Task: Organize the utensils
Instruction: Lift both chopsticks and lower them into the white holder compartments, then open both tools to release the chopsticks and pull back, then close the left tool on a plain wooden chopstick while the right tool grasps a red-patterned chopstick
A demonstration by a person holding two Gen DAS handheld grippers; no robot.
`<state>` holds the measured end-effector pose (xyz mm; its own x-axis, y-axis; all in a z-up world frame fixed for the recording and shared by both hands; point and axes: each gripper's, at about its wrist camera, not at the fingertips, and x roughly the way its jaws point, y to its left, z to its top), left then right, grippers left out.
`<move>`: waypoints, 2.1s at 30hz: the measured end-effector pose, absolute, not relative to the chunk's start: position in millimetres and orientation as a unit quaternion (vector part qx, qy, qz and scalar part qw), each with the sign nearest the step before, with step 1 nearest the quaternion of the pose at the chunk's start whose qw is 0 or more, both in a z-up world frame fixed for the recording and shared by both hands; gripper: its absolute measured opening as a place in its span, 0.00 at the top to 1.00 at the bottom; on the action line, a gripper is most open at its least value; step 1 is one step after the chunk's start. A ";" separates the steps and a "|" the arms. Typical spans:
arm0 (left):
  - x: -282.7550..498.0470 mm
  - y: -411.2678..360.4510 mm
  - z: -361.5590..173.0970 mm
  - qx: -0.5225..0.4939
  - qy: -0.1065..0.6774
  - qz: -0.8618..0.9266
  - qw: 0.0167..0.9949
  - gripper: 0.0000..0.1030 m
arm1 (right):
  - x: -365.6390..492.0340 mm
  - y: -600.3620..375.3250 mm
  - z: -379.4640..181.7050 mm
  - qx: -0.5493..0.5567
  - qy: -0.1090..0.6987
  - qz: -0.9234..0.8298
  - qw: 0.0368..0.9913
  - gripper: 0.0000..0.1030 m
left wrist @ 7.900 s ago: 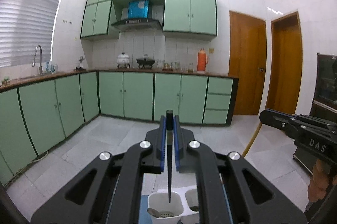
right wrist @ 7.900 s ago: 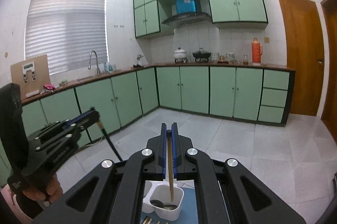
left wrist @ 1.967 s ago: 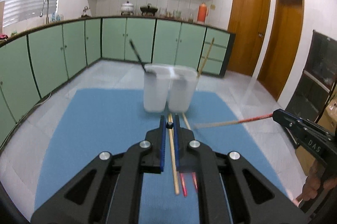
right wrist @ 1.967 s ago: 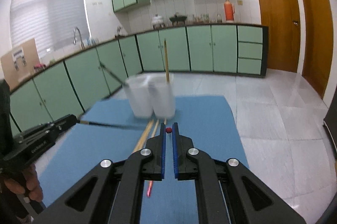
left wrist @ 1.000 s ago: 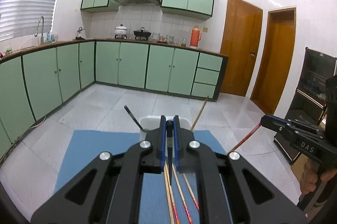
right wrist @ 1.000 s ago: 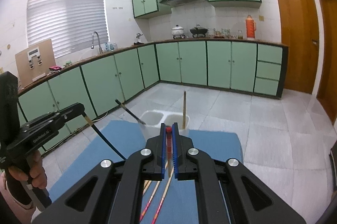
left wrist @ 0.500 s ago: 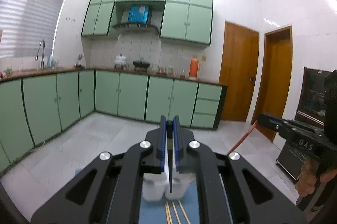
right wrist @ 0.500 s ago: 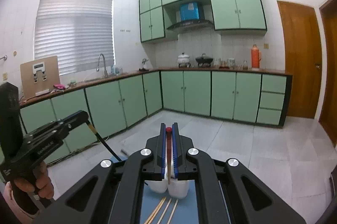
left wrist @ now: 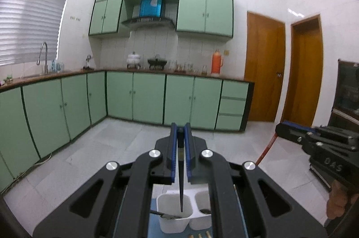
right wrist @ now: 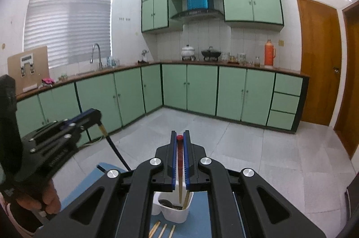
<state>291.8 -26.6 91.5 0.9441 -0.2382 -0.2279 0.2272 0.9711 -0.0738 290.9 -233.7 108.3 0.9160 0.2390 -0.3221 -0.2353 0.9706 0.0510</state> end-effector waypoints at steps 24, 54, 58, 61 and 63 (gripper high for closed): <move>261.8 -3.0 55.9 -0.035 0.135 -0.113 0.984 0.55 | 264.2 -249.8 68.4 0.047 0.161 0.118 0.979 0.57; 138.0 32.3 -115.9 -0.033 0.326 -0.076 0.942 0.18 | 136.0 -227.2 -114.9 0.074 0.328 0.072 0.939 0.10; 130.8 32.8 -130.6 -0.032 0.343 -0.076 0.936 0.20 | 126.8 -220.0 -133.9 0.064 0.345 0.067 0.934 0.25; 127.7 31.0 -138.3 -0.024 0.354 -0.082 0.931 0.24 | 122.3 -214.9 -143.2 0.059 0.354 0.068 0.931 0.41; 127.3 28.8 -143.3 -0.021 0.362 -0.087 0.928 0.28 | 120.8 -211.5 -148.8 0.055 0.362 0.073 0.928 0.50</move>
<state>127.3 28.8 -143.3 0.7231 -0.1758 -0.6680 0.1457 0.9841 -0.1013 120.8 -211.5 -148.8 0.7269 0.1749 -0.6641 -0.0949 0.9833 0.1551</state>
